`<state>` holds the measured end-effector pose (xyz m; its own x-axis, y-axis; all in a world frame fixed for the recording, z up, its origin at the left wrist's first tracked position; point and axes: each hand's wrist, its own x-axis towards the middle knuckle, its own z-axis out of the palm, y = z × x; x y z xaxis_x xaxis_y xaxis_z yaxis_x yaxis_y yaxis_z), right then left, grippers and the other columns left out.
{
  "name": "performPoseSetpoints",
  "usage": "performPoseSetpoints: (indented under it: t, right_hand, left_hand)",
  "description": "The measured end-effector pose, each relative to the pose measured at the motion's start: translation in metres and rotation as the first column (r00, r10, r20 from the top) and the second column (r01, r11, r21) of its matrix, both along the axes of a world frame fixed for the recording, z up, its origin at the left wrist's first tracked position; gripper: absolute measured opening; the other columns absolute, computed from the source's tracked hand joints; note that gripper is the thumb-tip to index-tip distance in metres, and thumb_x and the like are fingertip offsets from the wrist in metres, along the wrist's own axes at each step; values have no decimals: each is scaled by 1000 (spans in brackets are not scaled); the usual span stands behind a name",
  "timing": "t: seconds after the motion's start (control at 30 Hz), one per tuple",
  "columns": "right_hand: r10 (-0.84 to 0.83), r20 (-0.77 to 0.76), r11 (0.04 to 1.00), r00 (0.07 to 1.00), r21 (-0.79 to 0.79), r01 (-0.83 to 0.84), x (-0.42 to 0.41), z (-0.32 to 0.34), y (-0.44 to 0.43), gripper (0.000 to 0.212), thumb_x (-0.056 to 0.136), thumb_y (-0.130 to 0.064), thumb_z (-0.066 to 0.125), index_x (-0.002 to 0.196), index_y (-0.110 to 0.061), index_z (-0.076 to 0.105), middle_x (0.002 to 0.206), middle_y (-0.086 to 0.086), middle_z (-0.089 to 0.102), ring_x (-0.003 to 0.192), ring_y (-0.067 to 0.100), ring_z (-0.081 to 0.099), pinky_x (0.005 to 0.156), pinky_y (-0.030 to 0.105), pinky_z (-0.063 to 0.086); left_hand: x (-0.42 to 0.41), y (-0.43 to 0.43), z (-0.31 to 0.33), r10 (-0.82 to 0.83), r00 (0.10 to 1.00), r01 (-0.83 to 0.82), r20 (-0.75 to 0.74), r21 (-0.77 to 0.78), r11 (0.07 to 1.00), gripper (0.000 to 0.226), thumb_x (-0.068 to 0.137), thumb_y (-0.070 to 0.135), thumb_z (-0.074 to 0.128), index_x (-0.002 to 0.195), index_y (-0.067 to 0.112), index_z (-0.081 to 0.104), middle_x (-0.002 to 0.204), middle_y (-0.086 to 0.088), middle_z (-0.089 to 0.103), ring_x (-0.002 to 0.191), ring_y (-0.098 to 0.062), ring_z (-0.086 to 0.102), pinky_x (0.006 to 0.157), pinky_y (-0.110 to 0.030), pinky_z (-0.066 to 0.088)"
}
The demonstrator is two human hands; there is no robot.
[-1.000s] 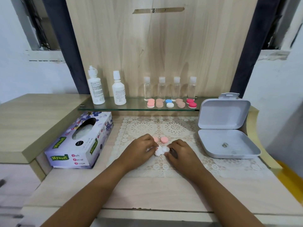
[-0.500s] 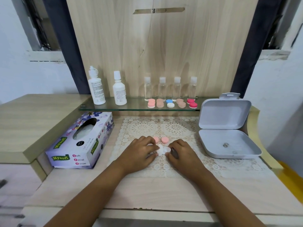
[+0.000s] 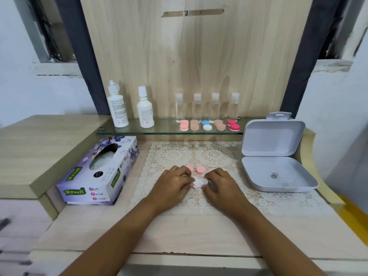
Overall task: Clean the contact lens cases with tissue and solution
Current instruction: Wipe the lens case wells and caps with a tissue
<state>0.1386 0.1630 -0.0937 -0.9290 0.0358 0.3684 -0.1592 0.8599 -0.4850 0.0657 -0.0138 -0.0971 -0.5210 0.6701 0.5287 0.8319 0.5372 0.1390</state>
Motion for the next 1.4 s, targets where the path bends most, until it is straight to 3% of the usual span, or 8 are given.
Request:
performPoseSetpoints:
  t: [0.17, 0.33, 0.53, 0.63, 0.7, 0.87, 1.07, 1.4]
  right_hand:
    - [15, -7, 1000, 1000, -13, -15, -1, 1, -1, 31, 79, -35, 47, 94, -12, 62, 94, -1, 54, 87, 21, 50, 75, 30, 41]
    - [18, -2, 1000, 1000, -5, -18, -1, 1, 1, 27, 79, -35, 47, 89, -14, 61, 91, -3, 54, 86, 21, 50, 76, 34, 43]
    - [24, 6, 1000, 1000, 2, -24, -2, 1, 0, 29, 79, -36, 45, 88, -13, 60, 90, -2, 55, 84, 22, 50, 77, 37, 43]
    - [34, -3, 999, 999, 2, -34, -2, 1, 0, 33, 78, -39, 43, 88, -13, 60, 91, -3, 56, 84, 22, 50, 77, 37, 43]
    - [41, -4, 999, 999, -4, -42, -2, 1, 1, 33, 78, -39, 43, 91, -14, 61, 94, -3, 57, 87, 23, 51, 79, 37, 43]
    - [51, -1, 999, 999, 6, -51, -3, 0, 2, 42, 76, -46, 36, 92, -15, 61, 95, -2, 58, 87, 23, 52, 80, 37, 42]
    - [50, 3, 999, 999, 11, -50, -4, -1, 3, 42, 77, -46, 37, 92, -16, 61, 96, -3, 58, 88, 23, 52, 81, 38, 43]
    - [53, -12, 999, 999, 12, -53, -5, -2, 3, 45, 75, -47, 35, 92, -15, 62, 95, -1, 60, 87, 25, 54, 80, 41, 44]
  left_hand:
    - [7, 4, 5, 53, 944, -117, -324, -181, 976, 18, 81, 26, 52, 75, 21, 69, 85, 6, 61, 70, -14, 58, 56, -27, 38]
    - [9, 10, 9, 50, 909, -167, -414, -252, 953, 14, 69, 20, 72, 61, 18, 60, 74, 3, 56, 64, -16, 54, 53, -29, 33]
    - [6, 6, 8, 46, 981, -78, -190, -166, 983, 31, 83, 33, 40, 78, 17, 66, 86, 5, 59, 75, -14, 57, 63, -25, 39]
    - [4, 3, 5, 15, 995, -10, 97, -52, 999, 38, 87, 38, 40, 96, 13, 68, 98, 4, 57, 89, -13, 51, 76, -27, 34]
    - [3, 0, 4, -11, 985, 9, 174, 10, 1000, 32, 87, 35, 48, 100, 14, 69, 97, 6, 55, 89, -9, 47, 79, -29, 36]
    - [2, -6, 7, -13, 995, 22, 96, -89, 996, 44, 90, 41, 35, 106, 18, 69, 100, 6, 55, 91, -12, 50, 77, -29, 32]
    - [7, -2, 13, 16, 992, -35, -126, -153, 988, 33, 87, 31, 39, 85, 17, 69, 84, 5, 59, 74, -16, 59, 62, -26, 41]
    - [7, -3, 10, 2, 993, 6, 120, -64, 998, 36, 91, 34, 43, 101, 13, 70, 97, 3, 58, 87, -17, 52, 75, -30, 34]
